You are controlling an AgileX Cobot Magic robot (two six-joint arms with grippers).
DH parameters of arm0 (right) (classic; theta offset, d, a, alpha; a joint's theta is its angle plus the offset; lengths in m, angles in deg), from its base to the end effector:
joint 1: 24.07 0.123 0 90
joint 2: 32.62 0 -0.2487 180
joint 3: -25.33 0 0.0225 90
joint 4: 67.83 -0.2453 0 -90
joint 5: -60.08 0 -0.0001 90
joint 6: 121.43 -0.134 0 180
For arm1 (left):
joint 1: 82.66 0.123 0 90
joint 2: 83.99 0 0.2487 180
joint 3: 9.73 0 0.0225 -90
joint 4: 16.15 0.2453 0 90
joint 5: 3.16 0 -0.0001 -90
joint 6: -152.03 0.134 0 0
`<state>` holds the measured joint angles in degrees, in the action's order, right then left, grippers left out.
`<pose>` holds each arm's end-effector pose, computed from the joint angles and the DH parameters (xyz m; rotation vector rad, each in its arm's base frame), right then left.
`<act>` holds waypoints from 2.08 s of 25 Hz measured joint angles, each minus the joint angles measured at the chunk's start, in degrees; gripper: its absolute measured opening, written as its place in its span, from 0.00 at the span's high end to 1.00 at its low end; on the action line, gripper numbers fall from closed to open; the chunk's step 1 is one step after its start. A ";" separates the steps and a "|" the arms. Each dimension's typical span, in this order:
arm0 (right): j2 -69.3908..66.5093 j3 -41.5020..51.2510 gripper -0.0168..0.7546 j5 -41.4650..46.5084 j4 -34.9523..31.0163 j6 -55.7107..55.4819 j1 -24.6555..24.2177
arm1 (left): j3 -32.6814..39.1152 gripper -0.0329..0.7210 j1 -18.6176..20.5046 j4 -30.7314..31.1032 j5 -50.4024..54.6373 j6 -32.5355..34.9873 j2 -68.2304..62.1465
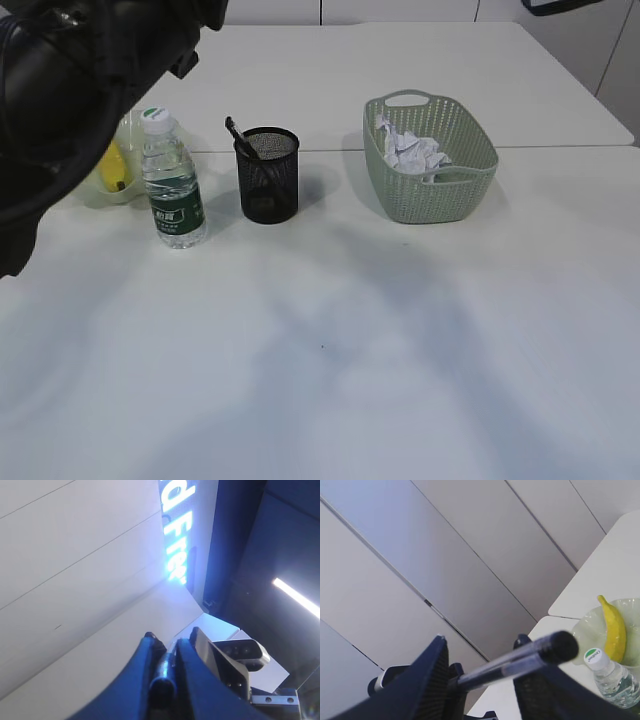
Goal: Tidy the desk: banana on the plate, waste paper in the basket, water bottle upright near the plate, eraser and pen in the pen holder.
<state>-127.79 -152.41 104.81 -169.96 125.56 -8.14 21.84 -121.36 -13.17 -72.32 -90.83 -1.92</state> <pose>0.3261 0.1890 0.3686 -0.3284 1.6415 1.3178 0.2724 -0.2266 0.2967 -0.1900 1.1790 -1.5958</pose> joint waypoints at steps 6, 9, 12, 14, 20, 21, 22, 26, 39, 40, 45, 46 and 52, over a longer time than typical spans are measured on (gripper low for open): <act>0.00 0.00 0.52 0.00 0.10 0.00 0.00 | 0.00 0.88 0.00 0.03 0.22 0.12 0.00; 0.00 0.00 0.44 0.42 0.10 0.00 0.00 | 0.00 0.88 0.00 0.03 0.62 0.12 0.00; 0.00 0.00 0.35 0.93 0.10 0.00 0.00 | 0.00 0.88 0.00 0.03 0.84 0.12 0.00; 0.00 0.00 0.32 0.95 0.10 0.00 0.00 | 0.00 0.88 0.00 0.03 0.95 0.13 0.00; 0.00 0.00 0.22 1.04 0.10 0.00 0.00 | 0.00 0.88 0.00 0.03 1.35 0.23 0.00; 0.00 0.00 0.22 0.92 0.10 -0.09 -0.25 | 0.00 0.88 0.00 0.03 1.46 0.23 0.00; 0.00 0.00 0.21 0.81 0.10 -0.09 -0.35 | 0.00 0.88 0.00 0.03 1.50 0.23 0.00; 0.36 0.00 0.21 0.08 0.10 -0.09 -1.97 | 0.00 0.88 0.00 0.03 1.88 0.48 0.00; 3.68 0.00 0.21 -3.50 0.10 -0.09 -6.91 | 0.00 0.89 0.78 -0.51 2.46 3.63 0.00; 3.97 0.00 0.21 -3.57 -0.01 -0.09 -7.14 | 0.00 0.89 1.55 0.22 2.46 3.66 0.00; 4.84 0.00 0.21 -3.70 3.14 -0.09 -7.23 | 0.00 0.89 7.32 5.74 2.46 3.88 0.00; 4.94 0.00 0.21 -3.70 4.12 -0.13 -7.23 | 0.00 0.89 8.80 7.20 2.56 3.88 0.00; 5.73 0.00 0.21 -3.70 12.21 -2.65 -7.23 | 0.00 0.89 16.27 17.20 8.36 4.01 0.00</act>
<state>-122.06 -152.41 101.11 -157.75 122.91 -15.37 21.84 -105.09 4.03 -63.96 -86.83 -1.92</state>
